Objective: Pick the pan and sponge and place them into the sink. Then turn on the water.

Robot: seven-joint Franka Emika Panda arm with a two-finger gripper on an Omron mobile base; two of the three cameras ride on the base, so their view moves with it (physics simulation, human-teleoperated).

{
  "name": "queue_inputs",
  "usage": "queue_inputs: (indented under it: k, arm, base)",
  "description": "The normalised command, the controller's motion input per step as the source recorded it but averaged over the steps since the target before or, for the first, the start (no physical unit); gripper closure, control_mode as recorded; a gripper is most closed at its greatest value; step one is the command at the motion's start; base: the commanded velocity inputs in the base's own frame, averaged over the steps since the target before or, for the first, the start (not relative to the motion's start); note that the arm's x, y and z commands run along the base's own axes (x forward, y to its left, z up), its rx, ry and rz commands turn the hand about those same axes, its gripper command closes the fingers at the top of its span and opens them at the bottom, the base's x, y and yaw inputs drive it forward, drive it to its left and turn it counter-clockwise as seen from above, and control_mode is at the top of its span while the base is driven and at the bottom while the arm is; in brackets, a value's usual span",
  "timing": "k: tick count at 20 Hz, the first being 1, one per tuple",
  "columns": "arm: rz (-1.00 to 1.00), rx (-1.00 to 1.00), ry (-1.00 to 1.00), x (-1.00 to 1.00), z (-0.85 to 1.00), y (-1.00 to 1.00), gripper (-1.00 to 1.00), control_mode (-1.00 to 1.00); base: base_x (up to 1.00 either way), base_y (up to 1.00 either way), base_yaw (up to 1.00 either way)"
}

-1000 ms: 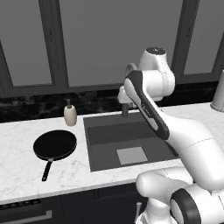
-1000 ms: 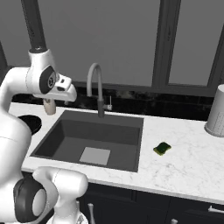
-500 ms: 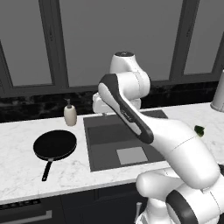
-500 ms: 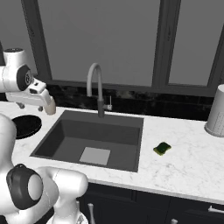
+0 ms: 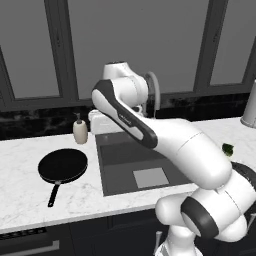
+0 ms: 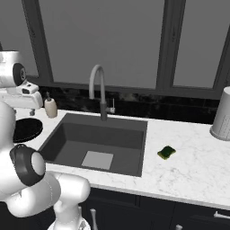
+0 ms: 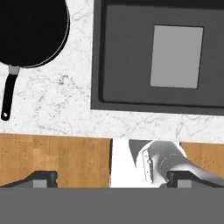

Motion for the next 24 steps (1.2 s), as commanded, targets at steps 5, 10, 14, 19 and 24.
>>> queue_inputs:
  k: [5, 10, 14, 19, 24]
  arm:
    - [0.00, 0.00, 0.00, 0.00, -0.38, 0.41, -1.00, -1.00]
    - [0.00, 0.00, 0.00, 0.00, -0.34, 0.43, -1.00, -1.00]
    - [0.00, 0.01, 0.00, 0.01, -0.09, 0.40, -1.00, -1.00]
    - [0.00, 0.00, -0.04, 0.00, -0.30, 0.48, -1.00, -1.00]
    - [0.00, -0.02, 0.03, 0.00, -0.21, 0.21, -1.00, -1.00]
  base:
    - [0.00, 0.00, 0.00]
    - [0.00, 0.00, 0.00]
    - [0.00, 0.00, 0.00]
    - [0.00, 0.00, 0.00]
    - [0.00, 0.00, 0.00]
